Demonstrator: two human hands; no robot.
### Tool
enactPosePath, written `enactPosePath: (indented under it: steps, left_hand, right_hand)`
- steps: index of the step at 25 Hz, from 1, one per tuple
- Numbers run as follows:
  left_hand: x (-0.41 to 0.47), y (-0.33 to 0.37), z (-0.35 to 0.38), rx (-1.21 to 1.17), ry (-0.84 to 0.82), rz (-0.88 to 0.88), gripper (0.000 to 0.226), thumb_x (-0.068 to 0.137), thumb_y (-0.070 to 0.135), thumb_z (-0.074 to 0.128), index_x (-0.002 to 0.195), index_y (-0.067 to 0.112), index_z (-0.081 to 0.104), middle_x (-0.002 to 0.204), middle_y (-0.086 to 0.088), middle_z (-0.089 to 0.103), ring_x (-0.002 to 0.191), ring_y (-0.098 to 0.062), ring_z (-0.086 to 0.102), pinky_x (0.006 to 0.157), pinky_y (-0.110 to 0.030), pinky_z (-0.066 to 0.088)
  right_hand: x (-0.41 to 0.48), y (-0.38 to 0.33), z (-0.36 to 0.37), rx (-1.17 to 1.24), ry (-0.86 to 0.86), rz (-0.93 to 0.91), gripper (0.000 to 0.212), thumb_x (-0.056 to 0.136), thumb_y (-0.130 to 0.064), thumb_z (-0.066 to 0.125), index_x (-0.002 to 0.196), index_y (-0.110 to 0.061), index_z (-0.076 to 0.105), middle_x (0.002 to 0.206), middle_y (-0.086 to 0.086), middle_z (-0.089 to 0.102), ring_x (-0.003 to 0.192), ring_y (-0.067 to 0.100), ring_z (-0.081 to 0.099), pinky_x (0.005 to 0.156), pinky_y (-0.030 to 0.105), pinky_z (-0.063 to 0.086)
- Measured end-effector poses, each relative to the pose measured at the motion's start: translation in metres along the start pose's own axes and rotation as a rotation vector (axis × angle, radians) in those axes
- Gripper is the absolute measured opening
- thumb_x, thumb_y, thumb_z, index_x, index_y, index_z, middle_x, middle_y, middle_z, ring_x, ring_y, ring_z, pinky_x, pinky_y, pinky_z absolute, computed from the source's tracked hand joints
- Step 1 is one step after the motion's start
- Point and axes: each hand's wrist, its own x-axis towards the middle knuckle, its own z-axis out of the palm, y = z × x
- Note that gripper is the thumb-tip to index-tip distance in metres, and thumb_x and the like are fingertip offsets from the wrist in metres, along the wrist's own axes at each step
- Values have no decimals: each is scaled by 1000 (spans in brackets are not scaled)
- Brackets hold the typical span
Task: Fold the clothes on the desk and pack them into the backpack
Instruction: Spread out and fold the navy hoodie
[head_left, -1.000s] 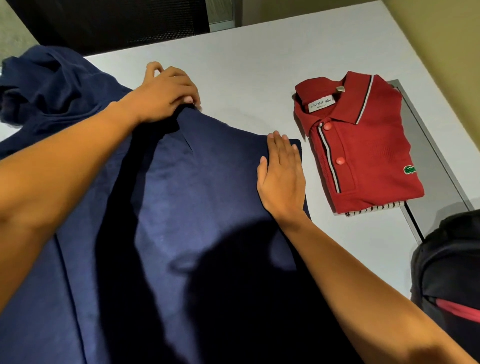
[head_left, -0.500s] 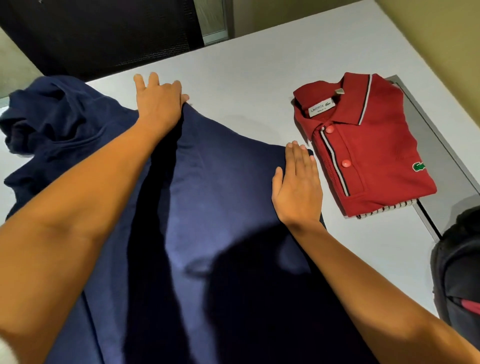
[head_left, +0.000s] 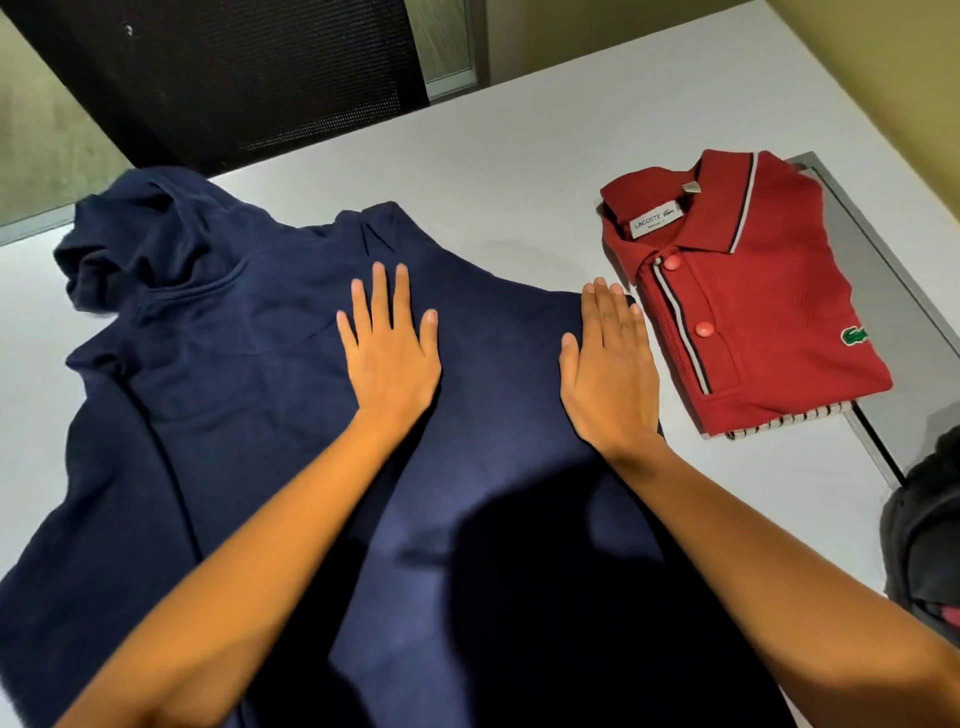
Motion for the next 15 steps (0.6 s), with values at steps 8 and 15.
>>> enactPosePath:
  steps: [8,15]
  left_hand:
    - [37,-9,4,24,-141,-54,63,99,58,14,154,30,-3,162,11,-7,149,-18,-11,114,-59,-11]
    - [-51,1,-37,-342,-24,2,57,102,47,24,153,22,23,160,5,22,149,-15,11,121,-43,6]
  right_hand:
    - [10,19,-3,68,-13,-49,61,100,-38,24,150,-3,29,157,12,29,146,23,23,121,33,10]
    - [-52,3,-36,189,-81,-169,60,102,-35,26,152,-2,21,161,10,16,150,22,10,122,36,7]
